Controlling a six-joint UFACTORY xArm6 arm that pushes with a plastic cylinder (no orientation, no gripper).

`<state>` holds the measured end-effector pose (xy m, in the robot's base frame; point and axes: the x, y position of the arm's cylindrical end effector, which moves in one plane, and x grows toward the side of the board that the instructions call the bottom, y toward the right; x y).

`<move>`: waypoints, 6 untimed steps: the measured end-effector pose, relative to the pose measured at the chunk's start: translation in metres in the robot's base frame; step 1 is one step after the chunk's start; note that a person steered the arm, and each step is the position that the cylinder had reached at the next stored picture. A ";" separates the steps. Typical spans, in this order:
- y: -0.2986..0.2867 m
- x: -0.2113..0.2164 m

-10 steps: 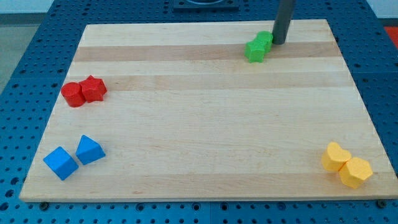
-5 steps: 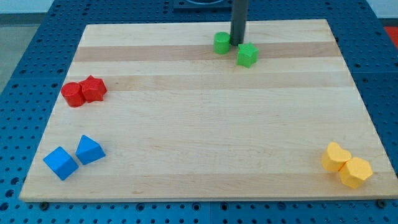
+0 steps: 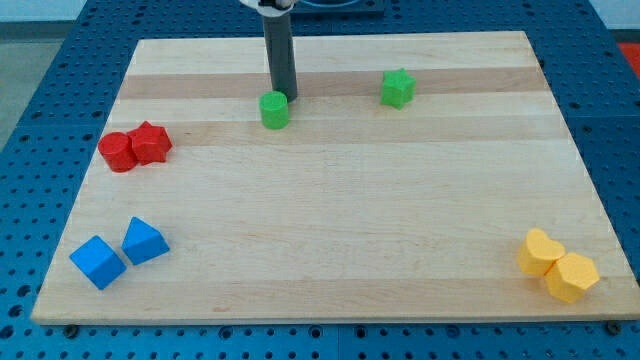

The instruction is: Separate the green circle from the green star

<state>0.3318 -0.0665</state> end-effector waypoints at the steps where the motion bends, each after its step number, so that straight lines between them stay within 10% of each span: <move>1: 0.000 0.028; 6: 0.020 0.083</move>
